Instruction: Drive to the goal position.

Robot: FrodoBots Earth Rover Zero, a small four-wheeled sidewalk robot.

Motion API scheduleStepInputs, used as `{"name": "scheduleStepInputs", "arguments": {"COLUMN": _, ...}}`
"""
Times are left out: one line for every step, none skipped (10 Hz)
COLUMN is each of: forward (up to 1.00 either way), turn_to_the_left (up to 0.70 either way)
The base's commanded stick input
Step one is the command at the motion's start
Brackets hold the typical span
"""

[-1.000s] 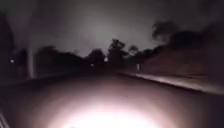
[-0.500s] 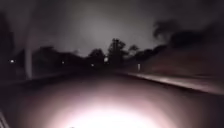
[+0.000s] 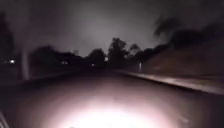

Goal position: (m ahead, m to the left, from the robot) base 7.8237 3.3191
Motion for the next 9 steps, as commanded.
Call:
{"name": "scheduleStepInputs", "arguments": {"forward": 0.70, "turn_to_the_left": 0.00}}
{"name": "scheduleStepInputs", "arguments": {"forward": 0.70, "turn_to_the_left": 0.00}}
{"name": "scheduleStepInputs", "arguments": {"forward": 0.70, "turn_to_the_left": 0.00}}
{"name": "scheduleStepInputs", "arguments": {"forward": 0.70, "turn_to_the_left": 0.00}}
{"name": "scheduleStepInputs", "arguments": {"forward": 0.70, "turn_to_the_left": 0.00}}
{"name": "scheduleStepInputs", "arguments": {"forward": 0.70, "turn_to_the_left": 0.00}}
{"name": "scheduleStepInputs", "arguments": {"forward": 0.70, "turn_to_the_left": 0.00}}
{"name": "scheduleStepInputs", "arguments": {"forward": 0.70, "turn_to_the_left": 0.00}}
{"name": "scheduleStepInputs", "arguments": {"forward": 0.70, "turn_to_the_left": 0.00}}
